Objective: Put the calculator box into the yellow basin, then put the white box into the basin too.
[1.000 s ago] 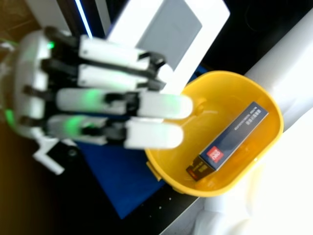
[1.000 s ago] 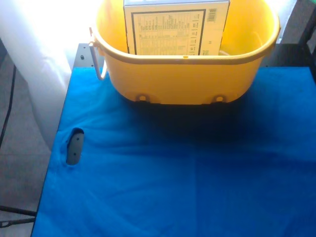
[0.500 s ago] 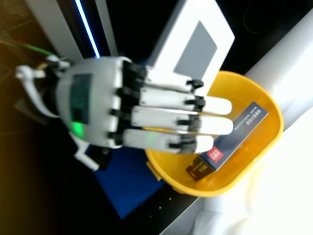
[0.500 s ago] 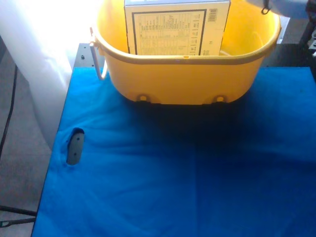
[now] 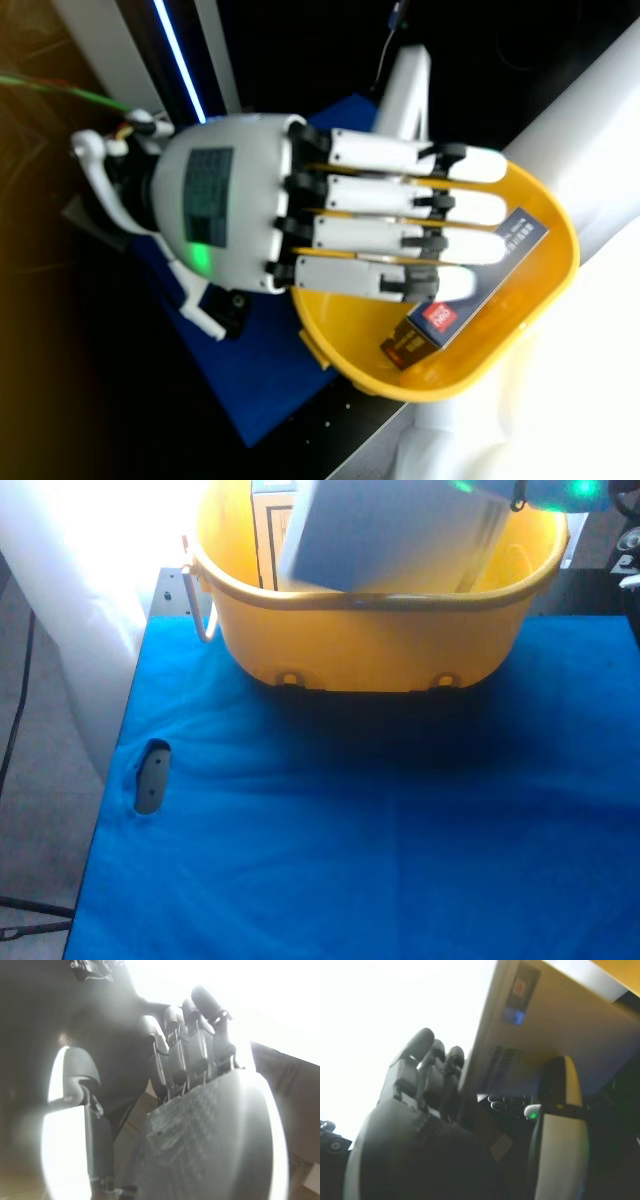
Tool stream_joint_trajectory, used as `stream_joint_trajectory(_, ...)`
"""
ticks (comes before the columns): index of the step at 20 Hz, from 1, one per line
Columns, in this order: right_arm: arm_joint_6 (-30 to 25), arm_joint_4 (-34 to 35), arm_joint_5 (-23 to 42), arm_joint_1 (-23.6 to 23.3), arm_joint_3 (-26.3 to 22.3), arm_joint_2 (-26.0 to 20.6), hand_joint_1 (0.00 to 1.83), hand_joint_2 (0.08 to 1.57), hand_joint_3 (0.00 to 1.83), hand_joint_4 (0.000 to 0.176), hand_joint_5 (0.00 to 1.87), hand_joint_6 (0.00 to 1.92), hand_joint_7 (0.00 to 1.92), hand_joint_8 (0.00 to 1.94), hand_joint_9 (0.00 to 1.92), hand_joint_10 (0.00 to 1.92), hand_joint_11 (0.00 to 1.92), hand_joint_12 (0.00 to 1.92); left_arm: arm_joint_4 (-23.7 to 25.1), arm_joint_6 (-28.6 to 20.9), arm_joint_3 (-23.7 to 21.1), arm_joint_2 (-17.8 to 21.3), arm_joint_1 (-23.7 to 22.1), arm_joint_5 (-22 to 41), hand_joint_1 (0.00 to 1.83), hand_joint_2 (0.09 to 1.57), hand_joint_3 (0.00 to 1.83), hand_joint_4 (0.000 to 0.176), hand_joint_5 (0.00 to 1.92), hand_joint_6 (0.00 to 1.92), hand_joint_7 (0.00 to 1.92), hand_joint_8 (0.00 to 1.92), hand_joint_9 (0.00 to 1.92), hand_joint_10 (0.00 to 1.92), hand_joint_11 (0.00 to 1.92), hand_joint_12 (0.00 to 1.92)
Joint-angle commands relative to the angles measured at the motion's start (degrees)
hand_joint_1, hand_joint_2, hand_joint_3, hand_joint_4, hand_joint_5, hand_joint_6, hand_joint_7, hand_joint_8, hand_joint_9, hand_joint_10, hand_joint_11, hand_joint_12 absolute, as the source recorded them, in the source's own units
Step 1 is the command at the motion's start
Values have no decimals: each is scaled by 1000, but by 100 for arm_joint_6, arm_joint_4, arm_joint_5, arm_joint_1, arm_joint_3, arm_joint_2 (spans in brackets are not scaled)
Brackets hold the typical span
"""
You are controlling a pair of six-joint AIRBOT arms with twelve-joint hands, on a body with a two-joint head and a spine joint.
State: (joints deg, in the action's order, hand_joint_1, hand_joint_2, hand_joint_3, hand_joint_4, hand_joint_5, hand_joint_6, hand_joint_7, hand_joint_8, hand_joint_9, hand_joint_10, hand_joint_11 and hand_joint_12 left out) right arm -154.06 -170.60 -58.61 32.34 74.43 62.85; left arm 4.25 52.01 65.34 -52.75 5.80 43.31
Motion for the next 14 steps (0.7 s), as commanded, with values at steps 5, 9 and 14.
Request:
stream_joint_trajectory(5,-128,-197,-758,-120,2,-159,950,919,35,42,212,6,52,10,0,0,0,190,-220,-67,7,139,112,709,794,1205,0,50,512,888,268,1,105,178,0,552)
stream_joint_trajectory(9,-235,-197,-941,-58,-178,-375,795,1114,2,0,265,16,177,37,85,146,0,668,-228,-288,-91,309,150,796,723,1274,3,0,342,288,285,7,171,47,0,546)
stream_joint_trajectory(14,-841,-197,-1703,584,-322,-644,725,1197,5,0,335,3,505,26,348,516,0,1614,-225,-322,-296,532,332,1050,710,1321,0,0,447,56,347,14,279,39,0,872)
